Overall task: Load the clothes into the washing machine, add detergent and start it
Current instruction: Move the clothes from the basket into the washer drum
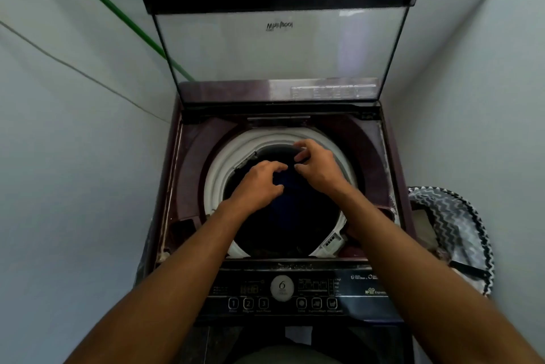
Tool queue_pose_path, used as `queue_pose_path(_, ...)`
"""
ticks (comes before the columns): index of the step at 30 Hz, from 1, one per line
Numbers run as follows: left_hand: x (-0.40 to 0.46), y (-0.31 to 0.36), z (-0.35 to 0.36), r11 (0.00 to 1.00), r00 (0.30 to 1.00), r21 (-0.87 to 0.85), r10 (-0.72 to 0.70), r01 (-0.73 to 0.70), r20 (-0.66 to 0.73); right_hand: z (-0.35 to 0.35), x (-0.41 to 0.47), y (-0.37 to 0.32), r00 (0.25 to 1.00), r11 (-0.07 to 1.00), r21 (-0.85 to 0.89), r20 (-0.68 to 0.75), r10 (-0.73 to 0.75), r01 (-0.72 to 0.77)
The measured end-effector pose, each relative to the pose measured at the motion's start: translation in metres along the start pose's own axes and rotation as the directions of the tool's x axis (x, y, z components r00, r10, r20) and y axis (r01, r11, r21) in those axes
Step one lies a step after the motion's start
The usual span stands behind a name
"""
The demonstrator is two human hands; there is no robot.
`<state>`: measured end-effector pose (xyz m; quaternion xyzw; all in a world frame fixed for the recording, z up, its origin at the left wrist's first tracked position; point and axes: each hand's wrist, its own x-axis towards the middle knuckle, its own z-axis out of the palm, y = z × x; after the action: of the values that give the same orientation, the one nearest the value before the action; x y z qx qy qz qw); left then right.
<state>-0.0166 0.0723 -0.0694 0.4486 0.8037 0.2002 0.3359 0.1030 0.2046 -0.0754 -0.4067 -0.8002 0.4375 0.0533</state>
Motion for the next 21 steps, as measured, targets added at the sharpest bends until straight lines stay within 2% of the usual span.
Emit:
queue_pose_path(3, 0.007, 0.017, 0.005, 0.999, 0.999, -0.005, 0.044, -0.044, -0.001, -0.018, -0.009, 0.005, 0.993, 0.994, 0.109, -0.114, 0.001, 0.011)
queue_pose_path(9, 0.025, 0.077, 0.028, 0.984, 0.985, -0.045, 0.172, -0.173, -0.025, -0.058, -0.032, 0.025, 0.980, 0.989, 0.146, -0.198, 0.014, 0.015)
queue_pose_path(14, 0.035, 0.121, 0.052, 0.966, 0.966, -0.038, 0.252, -0.254, -0.052, -0.090, -0.046, 0.048, 0.944, 0.985, 0.166, -0.330, 0.015, 0.042)
queue_pose_path(18, 0.036, 0.153, 0.071, 0.943, 0.943, -0.039, 0.329, -0.331, -0.050, -0.117, -0.061, 0.071, 0.874, 0.974, 0.223, -0.480, 0.071, 0.043)
queue_pose_path(21, 0.032, 0.175, 0.090, 0.913, 0.912, -0.014, 0.407, -0.409, -0.056, -0.127, -0.072, 0.101, 0.802, 0.963, 0.269, -0.570, 0.180, -0.026)
